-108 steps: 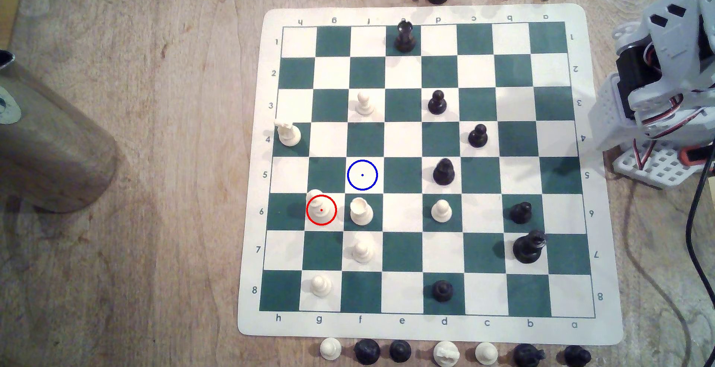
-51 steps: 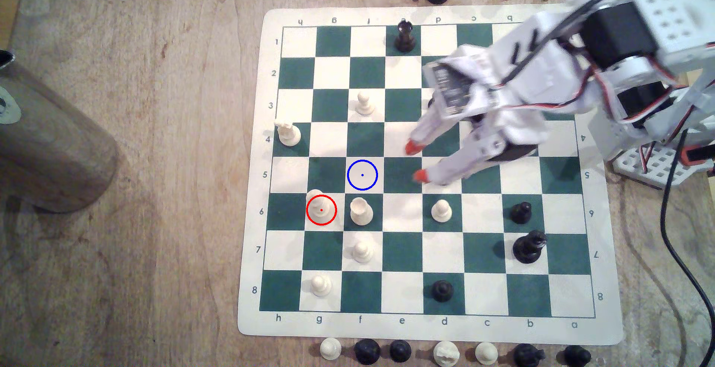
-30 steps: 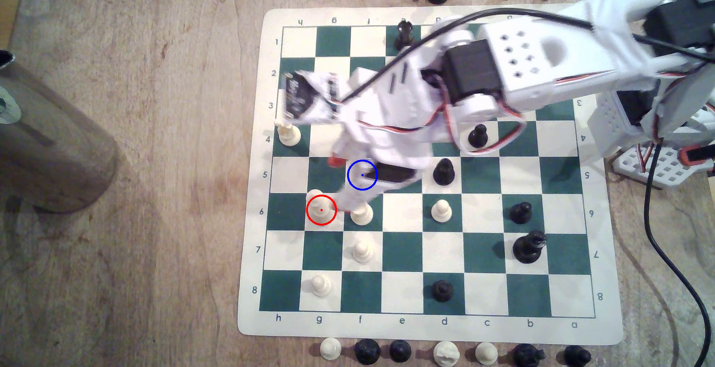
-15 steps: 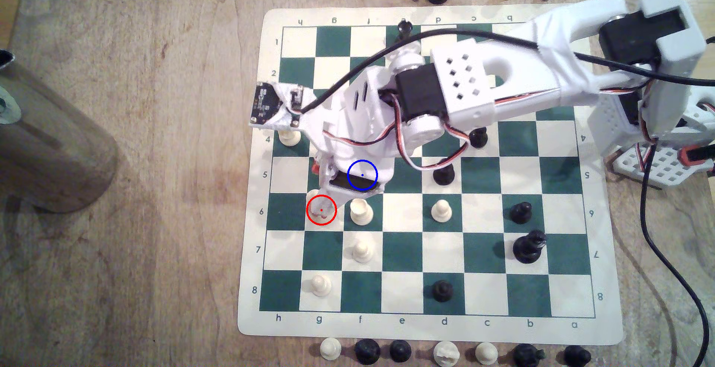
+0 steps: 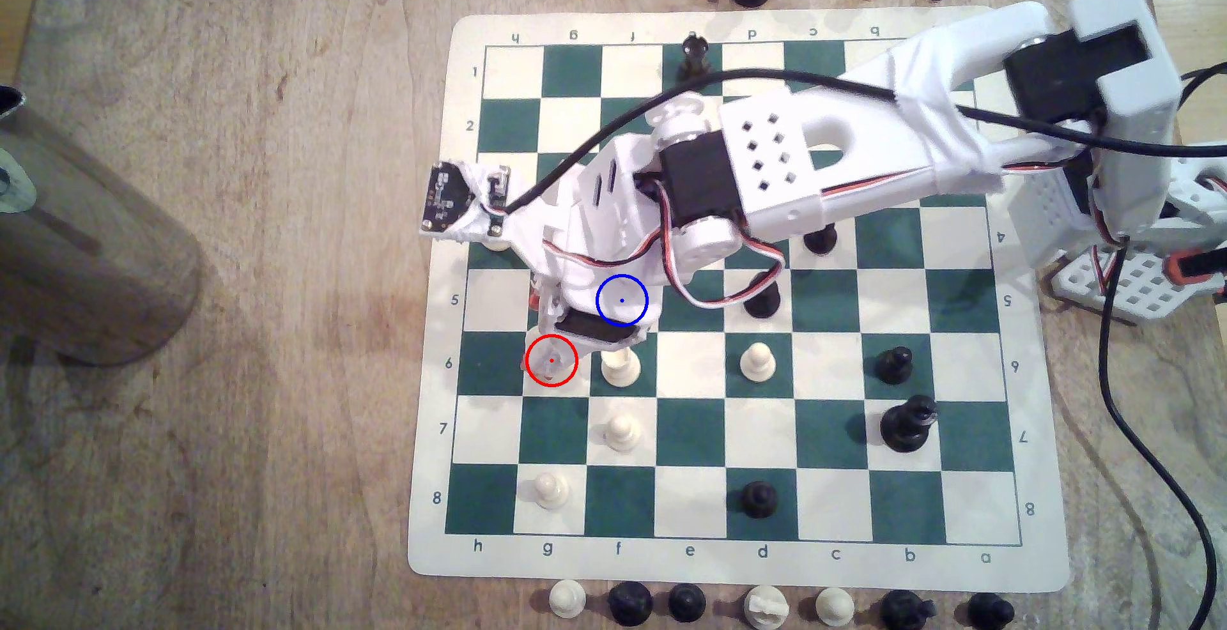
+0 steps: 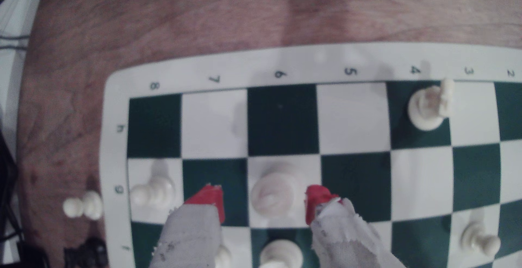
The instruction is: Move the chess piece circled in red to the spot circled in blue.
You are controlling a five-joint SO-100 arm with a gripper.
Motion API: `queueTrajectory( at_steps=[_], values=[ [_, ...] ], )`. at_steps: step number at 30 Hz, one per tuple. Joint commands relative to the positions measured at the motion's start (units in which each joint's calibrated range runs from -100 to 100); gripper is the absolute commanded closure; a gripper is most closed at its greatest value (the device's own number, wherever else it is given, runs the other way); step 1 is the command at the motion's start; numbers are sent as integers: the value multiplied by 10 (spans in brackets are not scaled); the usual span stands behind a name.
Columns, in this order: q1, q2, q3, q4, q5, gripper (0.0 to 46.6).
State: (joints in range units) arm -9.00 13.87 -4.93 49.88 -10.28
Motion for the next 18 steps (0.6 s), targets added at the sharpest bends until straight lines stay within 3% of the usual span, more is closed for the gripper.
queueTrajectory(
  at_steps=[1,18],
  values=[
    [-1,-4,-42,-13,-2,310],
    [-11,15,-38,-22,-2,332]
  ],
)
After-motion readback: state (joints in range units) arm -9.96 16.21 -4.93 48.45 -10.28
